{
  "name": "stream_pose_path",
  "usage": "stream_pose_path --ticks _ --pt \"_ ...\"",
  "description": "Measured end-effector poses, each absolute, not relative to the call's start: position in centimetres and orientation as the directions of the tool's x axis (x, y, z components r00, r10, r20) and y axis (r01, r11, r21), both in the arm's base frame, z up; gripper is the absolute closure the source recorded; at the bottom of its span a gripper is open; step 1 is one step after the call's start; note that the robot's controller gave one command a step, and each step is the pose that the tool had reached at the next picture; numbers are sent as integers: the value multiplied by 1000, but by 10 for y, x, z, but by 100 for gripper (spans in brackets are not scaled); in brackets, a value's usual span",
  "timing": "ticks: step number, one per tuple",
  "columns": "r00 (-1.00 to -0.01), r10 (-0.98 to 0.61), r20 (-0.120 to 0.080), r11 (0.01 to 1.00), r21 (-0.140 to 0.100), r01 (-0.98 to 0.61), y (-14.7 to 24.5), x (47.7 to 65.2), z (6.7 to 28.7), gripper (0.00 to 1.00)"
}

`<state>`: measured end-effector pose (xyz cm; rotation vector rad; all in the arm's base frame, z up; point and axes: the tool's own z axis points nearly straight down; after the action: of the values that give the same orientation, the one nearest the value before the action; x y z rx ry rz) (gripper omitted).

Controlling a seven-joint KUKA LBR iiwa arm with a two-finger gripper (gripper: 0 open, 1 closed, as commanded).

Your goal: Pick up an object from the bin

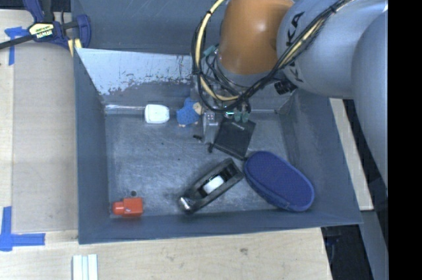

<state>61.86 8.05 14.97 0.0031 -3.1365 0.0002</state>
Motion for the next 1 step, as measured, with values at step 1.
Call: stream_pose_path --ticks 1 --pt "-994 109 -11 994 3 109 68 626 72 0"
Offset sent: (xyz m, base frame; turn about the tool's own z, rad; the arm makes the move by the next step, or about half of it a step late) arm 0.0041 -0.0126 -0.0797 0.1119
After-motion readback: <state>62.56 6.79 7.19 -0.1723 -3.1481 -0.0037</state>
